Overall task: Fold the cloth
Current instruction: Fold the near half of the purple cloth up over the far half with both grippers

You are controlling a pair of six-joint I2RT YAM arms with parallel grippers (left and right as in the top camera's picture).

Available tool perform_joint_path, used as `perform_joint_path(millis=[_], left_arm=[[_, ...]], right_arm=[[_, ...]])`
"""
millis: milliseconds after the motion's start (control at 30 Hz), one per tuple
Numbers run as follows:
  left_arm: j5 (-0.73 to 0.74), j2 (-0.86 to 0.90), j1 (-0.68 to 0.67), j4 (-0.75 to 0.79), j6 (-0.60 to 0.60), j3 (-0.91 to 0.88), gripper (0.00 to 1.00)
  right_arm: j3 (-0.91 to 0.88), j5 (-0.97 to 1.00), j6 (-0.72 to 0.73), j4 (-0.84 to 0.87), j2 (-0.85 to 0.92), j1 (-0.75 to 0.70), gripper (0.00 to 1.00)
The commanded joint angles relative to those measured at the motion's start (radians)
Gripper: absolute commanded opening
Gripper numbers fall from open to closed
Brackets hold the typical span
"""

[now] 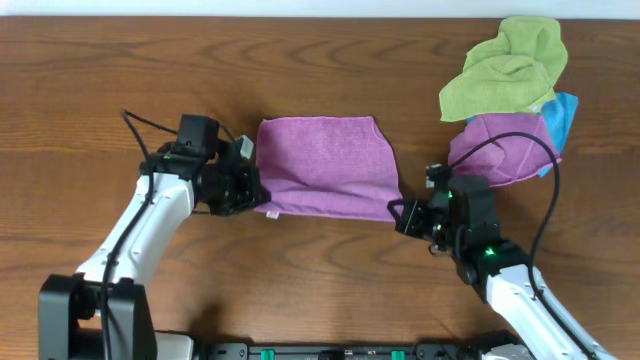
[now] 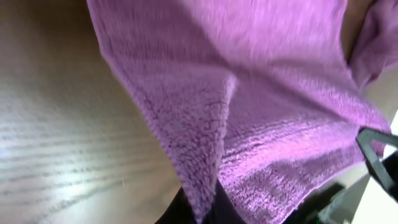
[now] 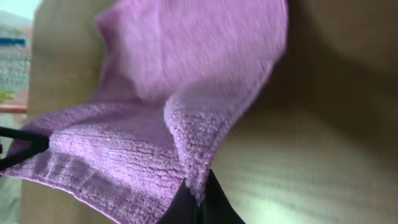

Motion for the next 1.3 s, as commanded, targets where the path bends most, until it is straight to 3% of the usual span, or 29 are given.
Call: perform_joint_path(millis=[0,267,700,1067,1267], left_arm=[[-0.060,-0.006,0.000,0.046,-0.105,0.013,0.06],[-0.235,0.019,-0.011,0.285,-0.221,0.013,0.06],[-0.336,0.197,-0.012,0.626,-0.329,0.013,0.06],[-0.333,0.312,-0.012,0.834,-0.344,0.014,0.06],[-0.337,0.354,-0.013,0.862,-0.359,0.014,0.06]], right_arm=[[0.000,0.075,-0.014,0.037,0.003,0.008,0.01],[0.105,0.145,-0.051,0.229,0.261,0.008,0.01],[0.500,0.180,-0.195,0.221,0.647,0.008,0.01],[0.521,0.287,-0.246,0.221,0.689,0.008,0.01],[0.521,0.323,-0.273,0.221,0.701,0.008,0.01]])
